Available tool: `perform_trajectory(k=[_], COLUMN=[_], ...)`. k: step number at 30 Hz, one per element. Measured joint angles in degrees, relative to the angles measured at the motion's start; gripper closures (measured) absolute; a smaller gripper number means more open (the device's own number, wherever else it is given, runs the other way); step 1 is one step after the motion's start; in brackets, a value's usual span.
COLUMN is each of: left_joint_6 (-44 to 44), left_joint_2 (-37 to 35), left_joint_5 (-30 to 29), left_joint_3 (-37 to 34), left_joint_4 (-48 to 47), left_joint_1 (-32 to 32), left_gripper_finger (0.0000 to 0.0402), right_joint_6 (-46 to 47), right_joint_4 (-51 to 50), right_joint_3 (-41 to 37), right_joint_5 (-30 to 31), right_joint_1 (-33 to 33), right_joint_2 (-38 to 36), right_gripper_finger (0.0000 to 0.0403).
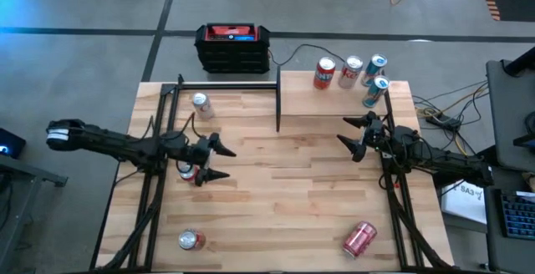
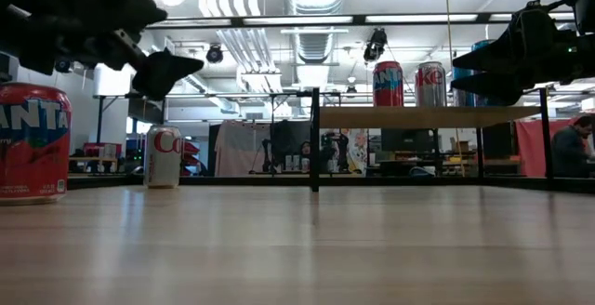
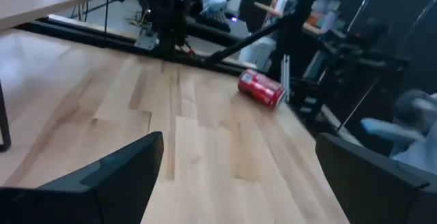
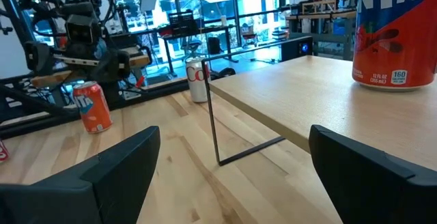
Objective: Place canned beverage on shelf
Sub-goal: Put the top red white soda can on the shelf
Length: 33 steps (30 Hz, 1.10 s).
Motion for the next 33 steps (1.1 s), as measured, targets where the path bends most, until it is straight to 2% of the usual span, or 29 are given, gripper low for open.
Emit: perform_trajectory(k=[7,18,20,23,25,28,33], left_joint_6=[4.85,4.66,4.64,4.64,4.64,4.64,4.62], left_joint_2=[0.63,4.42,5.32,6.79,7.92,9.64,12.28], left_joint_5=[0.01,-0.07,-0.09,-0.10,-0.11,-0.11,-0.11], left_joint_3=[-0.15,0.05,0.05,0.05,0.05,0.05,0.05], left_joint_4=[-0.49,-0.39,-0.39,-0.38,-0.38,-0.35,-0.39], left_joint_1=[0.00,0.00,0.00,0.00,0.00,0.00,0.00], left_gripper_finger=[0.0033,0.0033,0.0033,0.0033,0.0033,0.0033,0.0033], right_joint_6=[0.00,-0.07,3.33,19.35,25.76,27.46,28.08], right_joint_4=[0.02,0.34,1.28,1.41,1.07,0.53,-12.02], right_joint_3=[0.00,0.00,0.00,0.02,0.00,0.09,7.26], right_joint_5=[0.01,0.93,1.59,-1.65,-5.95,-15.58,-17.95], right_joint_1=[0.02,0.00,-0.03,0.15,0.11,0.30,0.28], right_joint_2=[-0.02,-0.02,-0.02,-0.03,0.43,1.90,7.67], right_gripper_finger=[0.0044,0.0044,0.0044,0.0044,0.0044,0.0044,0.0044])
